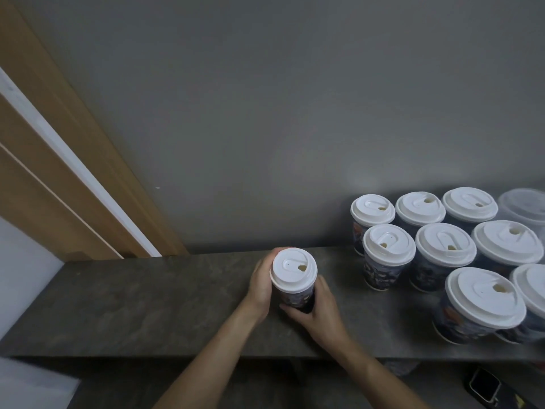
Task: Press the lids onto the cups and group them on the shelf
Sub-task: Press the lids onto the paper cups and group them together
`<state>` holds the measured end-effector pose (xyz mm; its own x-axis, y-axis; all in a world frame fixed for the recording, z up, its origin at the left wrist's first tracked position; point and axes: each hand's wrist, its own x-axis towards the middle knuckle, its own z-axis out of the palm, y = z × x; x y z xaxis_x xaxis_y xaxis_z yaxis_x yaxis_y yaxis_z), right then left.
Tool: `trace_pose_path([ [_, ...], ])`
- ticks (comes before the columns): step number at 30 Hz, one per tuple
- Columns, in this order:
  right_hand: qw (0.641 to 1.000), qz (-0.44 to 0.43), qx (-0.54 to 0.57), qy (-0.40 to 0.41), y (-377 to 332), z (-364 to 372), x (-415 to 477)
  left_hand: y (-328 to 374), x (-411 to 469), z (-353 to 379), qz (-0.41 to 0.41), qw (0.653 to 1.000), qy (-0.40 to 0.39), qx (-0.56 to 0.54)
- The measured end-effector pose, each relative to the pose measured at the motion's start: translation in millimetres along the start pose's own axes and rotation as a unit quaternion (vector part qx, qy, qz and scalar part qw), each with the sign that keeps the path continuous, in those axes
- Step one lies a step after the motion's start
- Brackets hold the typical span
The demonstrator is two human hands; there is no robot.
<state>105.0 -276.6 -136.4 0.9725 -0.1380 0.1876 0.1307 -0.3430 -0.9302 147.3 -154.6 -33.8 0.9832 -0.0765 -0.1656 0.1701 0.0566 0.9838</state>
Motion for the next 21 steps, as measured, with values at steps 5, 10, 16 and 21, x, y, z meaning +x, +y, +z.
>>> trace_pose_path([
  [5,1.000,0.020,-0.012,-0.019,4,0,2,1,6,-1,-0.012,0.999,-0.032,-0.026],
  [10,0.999,0.048,-0.006,-0.023,0,2,-1,-8,-5,2,0.028,0.998,0.033,-0.050],
  [16,0.975,0.102,0.105,-0.166,-41,-32,-4,15,1,-1,-0.046,0.995,-0.009,-0.086],
  [21,0.863,0.209,0.367,-0.277,-100,-56,-17,46,-6,-12,-0.080,0.981,-0.138,-0.108],
])
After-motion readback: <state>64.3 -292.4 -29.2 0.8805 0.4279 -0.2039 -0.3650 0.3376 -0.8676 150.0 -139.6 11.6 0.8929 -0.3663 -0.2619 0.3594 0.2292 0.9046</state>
